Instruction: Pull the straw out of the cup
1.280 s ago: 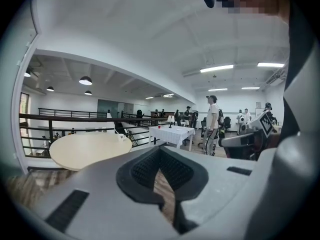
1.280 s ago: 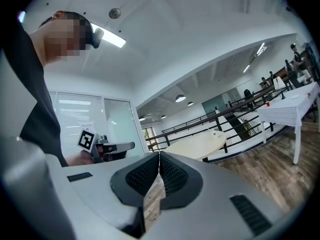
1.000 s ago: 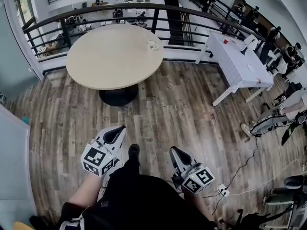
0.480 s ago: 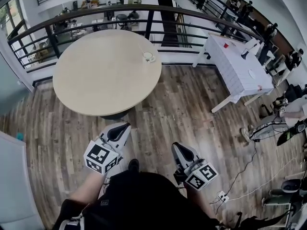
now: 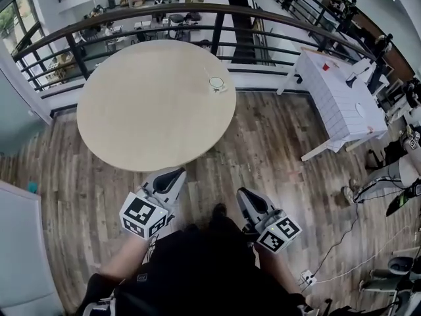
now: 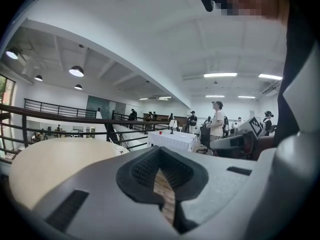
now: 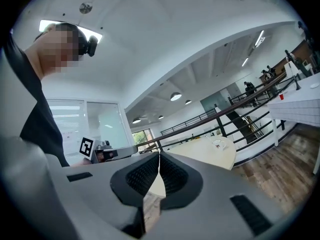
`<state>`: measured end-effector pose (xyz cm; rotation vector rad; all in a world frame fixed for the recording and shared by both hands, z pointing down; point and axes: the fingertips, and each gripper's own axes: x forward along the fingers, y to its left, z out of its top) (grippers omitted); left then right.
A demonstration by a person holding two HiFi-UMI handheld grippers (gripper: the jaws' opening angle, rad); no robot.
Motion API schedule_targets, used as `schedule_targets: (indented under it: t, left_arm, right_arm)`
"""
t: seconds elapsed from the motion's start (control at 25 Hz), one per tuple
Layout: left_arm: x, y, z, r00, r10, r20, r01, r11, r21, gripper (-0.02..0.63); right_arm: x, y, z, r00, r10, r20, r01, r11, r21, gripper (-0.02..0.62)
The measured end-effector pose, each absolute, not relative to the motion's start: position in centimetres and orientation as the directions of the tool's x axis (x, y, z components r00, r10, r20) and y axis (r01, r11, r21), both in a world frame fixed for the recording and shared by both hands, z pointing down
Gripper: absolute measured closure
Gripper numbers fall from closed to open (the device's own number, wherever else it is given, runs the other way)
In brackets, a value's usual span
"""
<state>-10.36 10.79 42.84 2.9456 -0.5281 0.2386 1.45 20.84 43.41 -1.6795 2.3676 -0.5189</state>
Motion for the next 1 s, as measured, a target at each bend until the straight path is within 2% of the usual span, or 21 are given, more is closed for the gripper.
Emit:
schedule_targets:
  t: [0.24, 0.56, 0.8, 1.0]
  left_arm:
    - [-8.8, 7.1, 44.5, 0.904, -0.376, 0.205, -0.406, -0.905, 0.127, 0.598]
    - [-2.7, 0.0, 43.4, 0.872, -0.435, 0.225, -0.467, -0.877, 0.113, 0.598]
    - [1.4, -7.7, 42.3, 0.806, -0.539, 0.242, -0.577, -0.807, 0.124, 0.598]
    - [3.6, -11.4, 42.9, 0.766, -0.595, 0.244, -0.633, -0.765, 0.122, 0.598]
  right_arm:
    - [3.0, 15.2, 44.5, -0.415, -0.909, 0.044, -0.85, 0.37, -0.375, 0.572]
    - [7.9, 5.8, 44.1, -0.541, -0.839, 0.048, -0.789, 0.487, -0.375, 0.571]
    - [13.3, -1.2, 43.2, -0.627, -0.775, 0.077, -0.739, 0.561, -0.373, 0.571]
    - [15.2, -4.4, 43.6, -0.699, -0.714, 0.043, -0.664, 0.626, -0.41, 0.571]
